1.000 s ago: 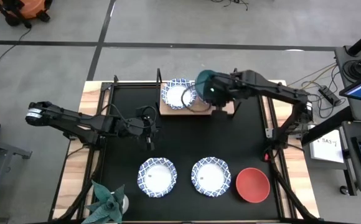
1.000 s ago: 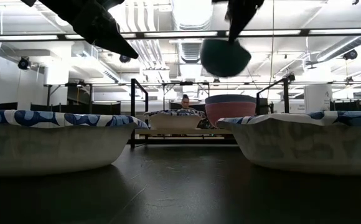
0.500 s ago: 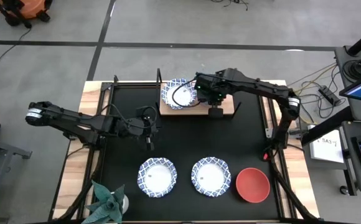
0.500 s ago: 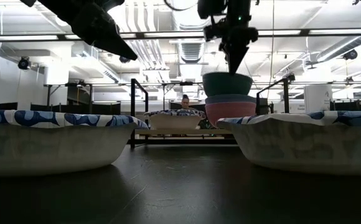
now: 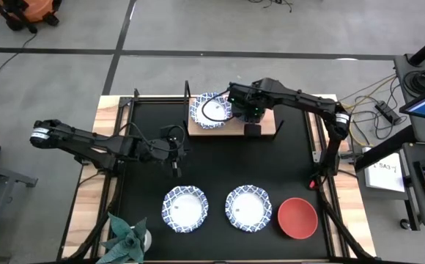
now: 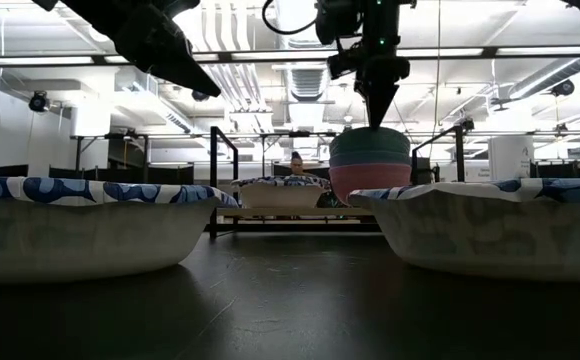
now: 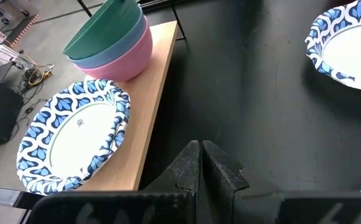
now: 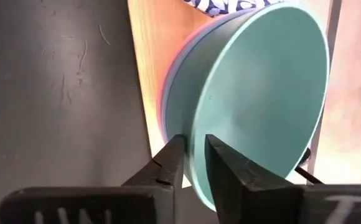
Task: Place and stack bowls onto a shelf
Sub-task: Stack the green bowl on top of the blue bowl on the shelf
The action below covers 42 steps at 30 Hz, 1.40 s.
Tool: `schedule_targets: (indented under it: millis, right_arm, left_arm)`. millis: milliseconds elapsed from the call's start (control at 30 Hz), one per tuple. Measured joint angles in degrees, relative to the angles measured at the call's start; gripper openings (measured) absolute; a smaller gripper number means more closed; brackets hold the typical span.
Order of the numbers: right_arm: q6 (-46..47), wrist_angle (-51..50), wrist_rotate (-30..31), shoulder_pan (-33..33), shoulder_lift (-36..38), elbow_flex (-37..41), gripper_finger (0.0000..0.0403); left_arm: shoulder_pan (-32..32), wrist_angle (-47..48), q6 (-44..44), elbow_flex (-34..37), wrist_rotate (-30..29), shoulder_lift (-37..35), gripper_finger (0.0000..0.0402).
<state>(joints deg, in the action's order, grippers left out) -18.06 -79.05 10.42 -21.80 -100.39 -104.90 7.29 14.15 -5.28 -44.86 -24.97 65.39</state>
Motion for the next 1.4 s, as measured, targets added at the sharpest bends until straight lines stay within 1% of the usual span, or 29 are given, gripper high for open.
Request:
schedule_targets:
  millis: [100,200,300,400,467,567,700,800,867,967,1100,1167,1267,1400]
  right_arm:
    - [0.38,0.04,0.06,0.00,0.62,-0.05,0.0077]
    - [3.32,0.92,0.08,0.02,2.02,-0.71,0.0082]
    - [8.61,6.15,0.08,-0.13,3.69,-0.12,0.0074]
    - [10.65,13.46,0.06,-0.46,5.16,2.95,0.0054]
    - [11.89,19.44,0.04,-0.84,6.30,6.48,0.0038]
    - [12.04,29.08,-0.33,-0.97,8.47,14.40,0.0014]
    - [12.63,40.01,-0.13,-0.92,11.41,24.50,0.0009]
    - [13.73,46.62,0.08,-0.89,14.07,29.76,0.0009]
    - [14.40,49.44,0.15,-0.88,15.70,32.10,0.0009]
    - [15.14,51.07,0.43,-0.86,18.23,33.99,0.0009]
    - [17.23,52.31,2.90,-0.85,23.43,37.51,0.0009]
    - [18.50,56.10,3.10,-0.81,26.59,41.76,0.0009]
    - [20.32,64.53,3.02,-0.72,31.37,50.16,0.0009]
    - [23.33,73.87,3.07,-0.69,35.61,59.88,0.0009]
  left_arm:
    - [0.00,0.00,0.04,0.00,0.00,0.00,0.0000]
    - [0.01,0.01,0.15,0.00,0.00,0.00,0.0000]
    - [0.00,0.00,0.17,0.00,0.00,0.00,0.0000]
    - [0.02,-0.02,0.17,0.00,0.00,0.00,0.0000]
    - [0.01,0.05,0.18,0.00,0.00,0.00,0.0000]
    - [0.02,0.14,0.13,0.00,0.00,0.00,0.0000]
    - [0.01,0.24,0.07,0.00,0.00,0.00,0.0000]
    - [0.02,0.22,0.01,0.00,0.00,0.00,0.0000]
    - [0.02,0.20,-0.02,0.00,0.00,0.00,0.0000]
    - [0.02,0.20,-0.02,0.00,0.00,0.00,0.0000]
    - [0.02,0.22,-0.02,0.00,0.00,0.00,0.0000]
    - [0.02,0.22,-0.04,0.00,0.00,0.00,0.0000]
    - [0.02,0.20,-0.04,0.00,0.00,0.00,0.0000]
    - [0.02,0.18,-0.04,0.00,0.00,0.00,0.0000]
